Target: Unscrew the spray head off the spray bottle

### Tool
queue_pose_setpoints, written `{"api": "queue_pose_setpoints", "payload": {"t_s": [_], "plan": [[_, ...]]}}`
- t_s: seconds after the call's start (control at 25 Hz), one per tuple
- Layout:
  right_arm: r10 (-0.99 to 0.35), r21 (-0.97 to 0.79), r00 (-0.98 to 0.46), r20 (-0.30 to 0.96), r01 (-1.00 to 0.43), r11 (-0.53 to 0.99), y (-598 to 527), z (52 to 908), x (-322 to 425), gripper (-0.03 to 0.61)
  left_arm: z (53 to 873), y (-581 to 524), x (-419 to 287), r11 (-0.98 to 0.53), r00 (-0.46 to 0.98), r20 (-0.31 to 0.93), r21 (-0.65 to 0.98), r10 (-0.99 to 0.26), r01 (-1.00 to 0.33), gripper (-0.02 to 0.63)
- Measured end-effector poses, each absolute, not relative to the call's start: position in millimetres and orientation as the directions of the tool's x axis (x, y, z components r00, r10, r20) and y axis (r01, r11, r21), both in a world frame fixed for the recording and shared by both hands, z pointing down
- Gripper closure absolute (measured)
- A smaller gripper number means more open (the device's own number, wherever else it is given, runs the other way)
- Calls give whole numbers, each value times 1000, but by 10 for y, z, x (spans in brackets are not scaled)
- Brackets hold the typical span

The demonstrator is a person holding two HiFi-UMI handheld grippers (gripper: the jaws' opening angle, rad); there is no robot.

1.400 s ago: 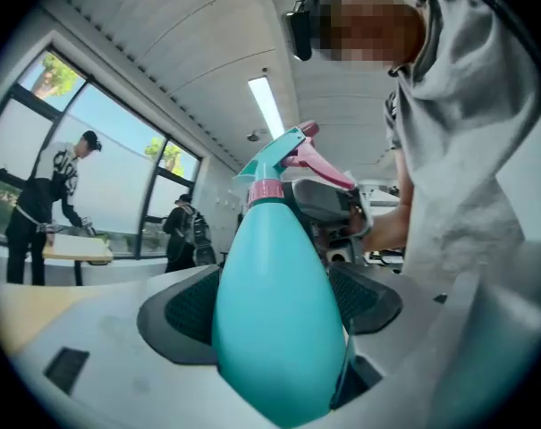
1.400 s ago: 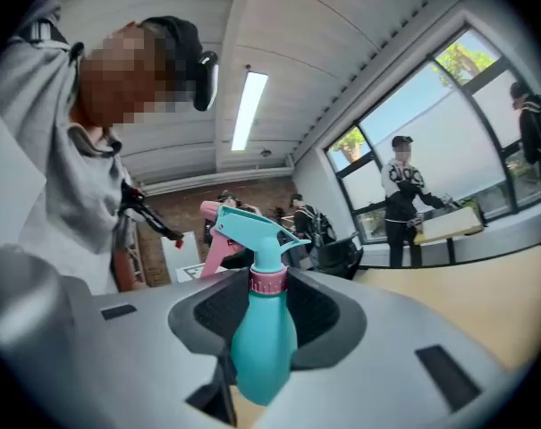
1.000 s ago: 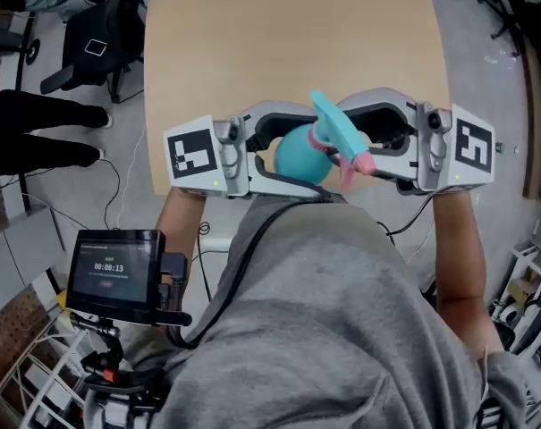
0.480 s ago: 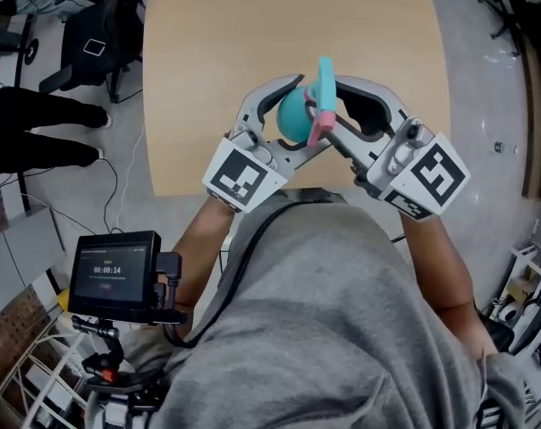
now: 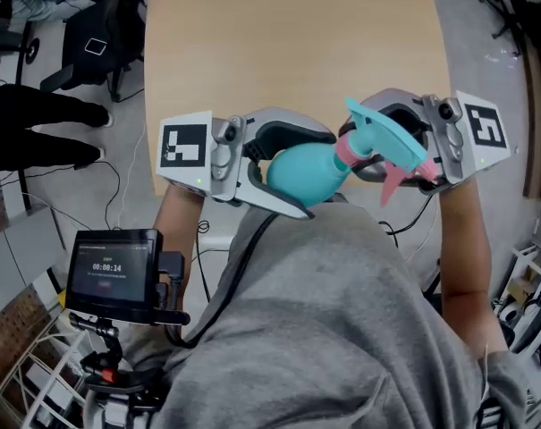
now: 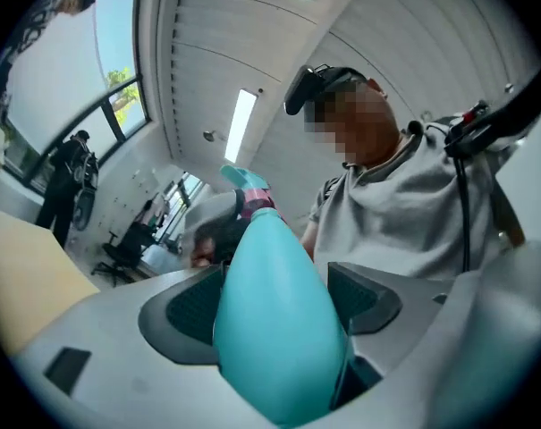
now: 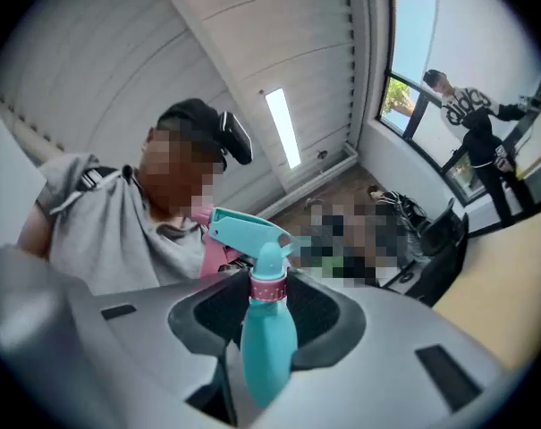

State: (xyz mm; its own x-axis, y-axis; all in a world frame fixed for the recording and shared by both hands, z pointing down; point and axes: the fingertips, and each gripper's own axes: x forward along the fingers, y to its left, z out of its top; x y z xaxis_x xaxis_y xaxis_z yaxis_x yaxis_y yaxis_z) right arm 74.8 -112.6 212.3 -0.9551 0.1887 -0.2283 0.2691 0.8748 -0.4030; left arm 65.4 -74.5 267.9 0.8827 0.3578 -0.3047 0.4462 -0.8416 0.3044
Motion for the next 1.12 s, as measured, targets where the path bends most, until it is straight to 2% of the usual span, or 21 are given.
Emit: {"api": "queue_pose_setpoints", "payload": {"t_s": [0.08, 0.16, 0.24, 0.4, 0.56, 0.68, 0.8, 0.92, 1.12], "plan": [[207, -399, -930, -305, 322, 859, -1188, 2000, 799, 446, 2601, -699, 651, -804, 849, -355, 318, 391, 503, 236], [167, -399, -928, -333, 299, 867, -1319, 1941, 841, 446, 2650, -783, 671, -831, 867, -365, 316, 339, 458, 236], [98, -406, -943, -319, 229, 885, -1479, 1949, 899, 446, 2831, -977, 701, -891, 917, -331, 313, 221, 328, 236], [-130, -414, -963, -235, -22, 910, -1878, 2009, 1048, 446, 3502, -1463, 699, -946, 977, -182, 320, -113, -50, 236], [-366, -387, -929, -53, -318, 865, -2297, 2308, 1290, 446, 4358, -1851, 665, -886, 914, 62, 230, -400, -403, 236], [-456, -353, -882, 123, -468, 810, -2448, 2837, 1356, 446, 4964, -2000, 594, -817, 833, 180, 172, -524, -551, 236], [-480, -300, -806, 347, -580, 757, -2591, 3800, 1263, 446, 5566, -2137, 444, -779, 782, 235, 128, -577, -614, 236], [-436, -301, -724, 534, -645, 703, -2544, 4821, 1159, 446, 5952, -2143, 351, -755, 756, 240, 117, -609, -645, 236], [-363, -293, -613, 702, -713, 638, -2130, 5947, 979, 446, 6275, -1856, 166, -713, 723, 214, 135, -657, -688, 236]]}}
